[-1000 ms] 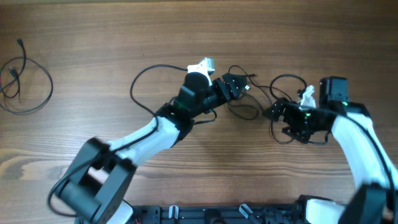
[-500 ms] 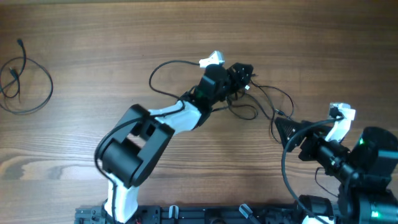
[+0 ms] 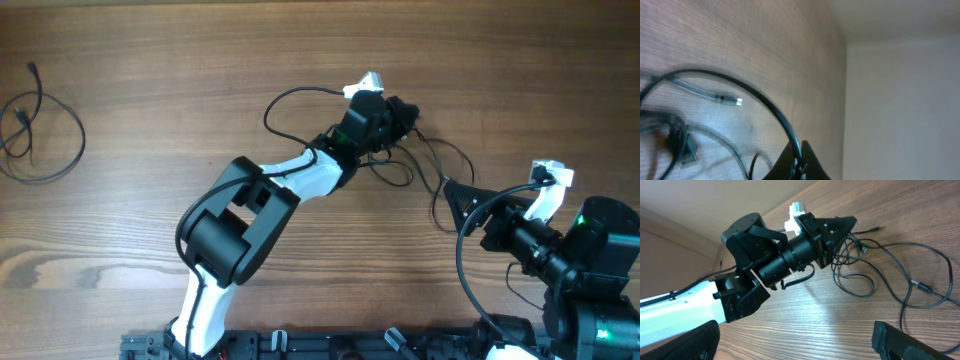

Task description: Untangle cables

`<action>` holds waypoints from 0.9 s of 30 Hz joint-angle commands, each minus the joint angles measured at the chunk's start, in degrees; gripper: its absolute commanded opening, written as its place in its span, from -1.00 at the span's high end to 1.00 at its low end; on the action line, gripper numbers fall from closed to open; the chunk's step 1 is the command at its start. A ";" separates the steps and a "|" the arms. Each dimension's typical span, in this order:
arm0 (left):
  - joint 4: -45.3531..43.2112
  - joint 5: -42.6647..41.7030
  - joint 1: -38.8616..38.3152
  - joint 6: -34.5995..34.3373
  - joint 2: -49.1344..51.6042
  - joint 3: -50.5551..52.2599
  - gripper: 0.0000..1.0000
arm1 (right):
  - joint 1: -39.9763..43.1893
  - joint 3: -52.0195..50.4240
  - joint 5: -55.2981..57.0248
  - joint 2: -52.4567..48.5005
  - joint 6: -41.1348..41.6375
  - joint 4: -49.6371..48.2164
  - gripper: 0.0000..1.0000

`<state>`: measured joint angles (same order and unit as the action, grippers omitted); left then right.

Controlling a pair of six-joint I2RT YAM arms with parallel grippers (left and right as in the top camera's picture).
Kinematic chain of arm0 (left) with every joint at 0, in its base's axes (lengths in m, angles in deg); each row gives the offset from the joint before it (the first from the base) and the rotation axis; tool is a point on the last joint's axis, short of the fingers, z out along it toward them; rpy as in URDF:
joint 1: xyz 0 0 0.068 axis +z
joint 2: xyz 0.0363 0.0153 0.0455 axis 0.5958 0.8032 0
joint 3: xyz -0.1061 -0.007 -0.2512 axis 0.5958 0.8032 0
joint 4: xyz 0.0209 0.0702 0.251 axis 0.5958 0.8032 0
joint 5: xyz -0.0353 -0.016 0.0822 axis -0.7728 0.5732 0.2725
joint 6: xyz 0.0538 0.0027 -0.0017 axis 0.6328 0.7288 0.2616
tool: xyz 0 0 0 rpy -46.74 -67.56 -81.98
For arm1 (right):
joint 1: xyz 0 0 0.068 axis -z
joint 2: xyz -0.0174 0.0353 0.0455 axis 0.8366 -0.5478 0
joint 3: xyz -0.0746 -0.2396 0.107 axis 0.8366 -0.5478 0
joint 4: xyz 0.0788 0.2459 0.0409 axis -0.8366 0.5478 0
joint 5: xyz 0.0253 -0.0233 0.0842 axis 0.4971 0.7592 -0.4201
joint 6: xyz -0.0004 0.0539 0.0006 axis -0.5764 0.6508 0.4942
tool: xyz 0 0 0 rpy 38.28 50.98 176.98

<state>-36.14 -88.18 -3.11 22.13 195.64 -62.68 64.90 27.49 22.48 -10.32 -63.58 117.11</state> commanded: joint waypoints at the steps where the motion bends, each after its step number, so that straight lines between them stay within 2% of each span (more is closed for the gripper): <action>1: 3.78 -16.94 2.69 3.67 -4.00 -0.94 0.92 | -1.73 0.20 4.50 -0.85 1.75 -0.35 -0.99; 4: 10.67 -24.98 4.96 7.45 -9.44 -0.94 0.92 | -3.80 0.20 7.72 -0.92 3.19 -0.31 -0.99; 8: 28.30 -24.98 7.50 18.25 -19.10 -0.94 0.92 | -4.70 0.20 7.78 -0.92 3.87 0.59 -0.99; 10: 37.86 -22.99 9.09 26.08 -24.39 -0.94 0.92 | -4.68 0.20 7.78 -0.92 5.57 2.16 -1.00; 14: 54.18 -12.02 13.62 37.42 -35.91 -0.94 0.92 | -4.68 0.15 7.76 -0.92 7.69 6.67 -0.99; 16: 57.48 -11.65 16.33 42.56 -41.46 -0.94 0.92 | -4.68 0.07 7.76 -0.92 7.30 8.20 -0.99; 20: 59.43 -11.65 20.68 46.38 -50.21 -0.94 0.92 | -4.70 -1.53 5.55 -1.64 6.91 7.87 -0.99; 25: 59.69 -12.52 21.79 46.34 -54.12 -0.94 0.92 | -4.70 -1.57 -10.54 -3.72 -6.01 3.98 -0.99; 27: 59.12 -15.87 21.81 47.50 -54.21 -0.94 0.92 | -4.70 -1.70 -10.49 -5.16 -6.23 1.86 -0.99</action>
<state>23.57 -100.68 18.37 66.45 141.78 -63.44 60.55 26.59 18.39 -13.78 -64.34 120.98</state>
